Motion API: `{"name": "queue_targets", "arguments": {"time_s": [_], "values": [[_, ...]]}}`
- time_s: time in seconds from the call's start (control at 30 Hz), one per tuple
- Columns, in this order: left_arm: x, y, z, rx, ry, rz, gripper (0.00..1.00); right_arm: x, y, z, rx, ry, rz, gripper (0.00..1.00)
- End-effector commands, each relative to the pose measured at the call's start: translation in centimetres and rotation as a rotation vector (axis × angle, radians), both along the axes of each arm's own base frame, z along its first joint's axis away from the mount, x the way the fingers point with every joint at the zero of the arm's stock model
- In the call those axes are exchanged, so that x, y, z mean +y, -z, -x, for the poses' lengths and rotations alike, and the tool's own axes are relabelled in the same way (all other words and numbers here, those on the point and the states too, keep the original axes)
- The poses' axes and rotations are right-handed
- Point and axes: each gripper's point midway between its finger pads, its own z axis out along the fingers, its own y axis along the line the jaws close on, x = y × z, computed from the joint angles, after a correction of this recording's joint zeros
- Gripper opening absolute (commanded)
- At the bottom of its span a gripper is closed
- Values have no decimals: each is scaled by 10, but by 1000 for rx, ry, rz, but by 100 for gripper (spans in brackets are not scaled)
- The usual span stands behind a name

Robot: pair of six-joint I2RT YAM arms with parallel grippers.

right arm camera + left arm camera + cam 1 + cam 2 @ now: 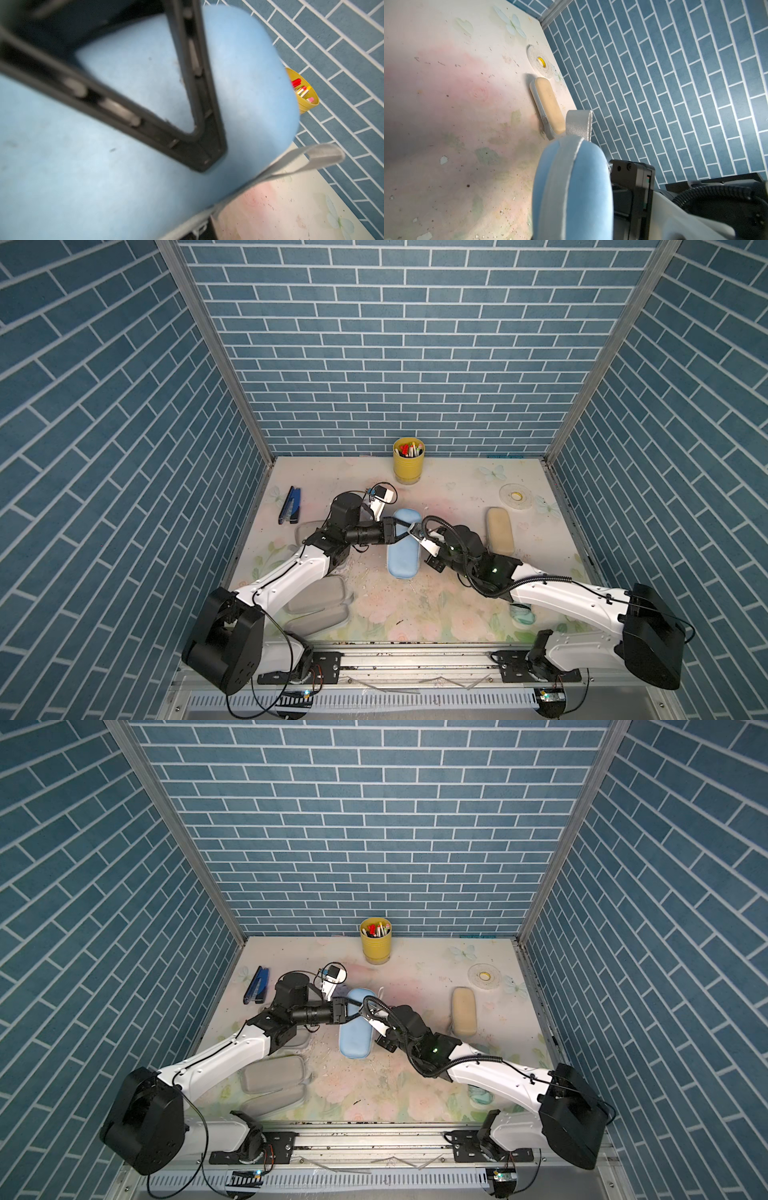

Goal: Put umbrellas into zippered umbrella sleeves
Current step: Zip the zipper on the umbrella sleeve.

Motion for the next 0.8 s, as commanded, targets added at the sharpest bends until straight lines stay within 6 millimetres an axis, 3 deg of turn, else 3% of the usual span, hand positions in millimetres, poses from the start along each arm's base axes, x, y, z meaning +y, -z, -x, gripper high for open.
{"name": "queue_targets", "arguments": {"time_s": [0.0, 0.17, 0.3, 0.4, 0.53, 0.63, 0.77], "values": [[8, -37, -20, -126, -36, 22, 12, 3, 16, 34, -15, -117, 107, 0], [20, -50, -40, -190, -128, 6, 9, 11, 31, 70, 48, -178, 134, 0], [30, -48, -61, -225, -259, 0, 6, 29, 34, 89, 113, -203, 84, 0], [46, -43, -80, -249, -411, -19, 5, 42, 31, 88, 187, -152, -11, 0], [68, -35, -101, -227, -643, 86, 2, 61, 17, 80, 276, -66, -168, 0], [79, -21, -104, -227, -790, 116, 2, 81, 2, 85, 383, -75, -311, 0], [92, -13, -103, -240, -943, 144, 2, 87, -6, 80, 549, -45, -437, 0]]}}
